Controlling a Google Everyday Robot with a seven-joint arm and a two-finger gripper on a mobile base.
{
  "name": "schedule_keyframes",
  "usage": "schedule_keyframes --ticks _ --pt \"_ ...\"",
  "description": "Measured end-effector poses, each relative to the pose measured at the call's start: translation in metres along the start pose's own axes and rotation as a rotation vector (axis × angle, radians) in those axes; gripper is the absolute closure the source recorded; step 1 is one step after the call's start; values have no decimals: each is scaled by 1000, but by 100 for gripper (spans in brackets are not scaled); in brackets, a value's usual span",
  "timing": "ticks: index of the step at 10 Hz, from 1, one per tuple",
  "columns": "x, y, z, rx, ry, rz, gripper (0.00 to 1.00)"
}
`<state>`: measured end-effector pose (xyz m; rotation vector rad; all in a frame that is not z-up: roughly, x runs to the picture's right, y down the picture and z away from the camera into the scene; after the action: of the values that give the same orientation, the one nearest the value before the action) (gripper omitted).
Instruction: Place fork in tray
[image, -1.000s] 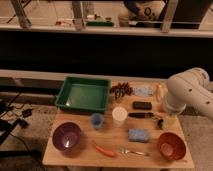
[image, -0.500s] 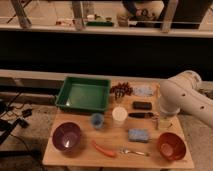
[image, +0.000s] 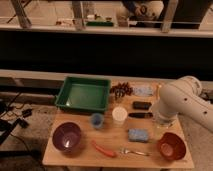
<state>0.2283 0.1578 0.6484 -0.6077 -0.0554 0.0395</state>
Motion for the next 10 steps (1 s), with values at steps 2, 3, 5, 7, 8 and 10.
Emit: schedule_keyframes --ticks 2,3,5,7,8,10 --pt "-12 19 -4 -19 -57 -6 20" --pt "-14 27 -5 -20 -72 -8 20" --pt "-22 45 -5 -14 -95 -26 20" --pt "-24 61 -1 2 -89 -43 20" --pt "-26 69 9 5 -75 -53 20" --pt "-30 81 27 -5 -46 -75 20"
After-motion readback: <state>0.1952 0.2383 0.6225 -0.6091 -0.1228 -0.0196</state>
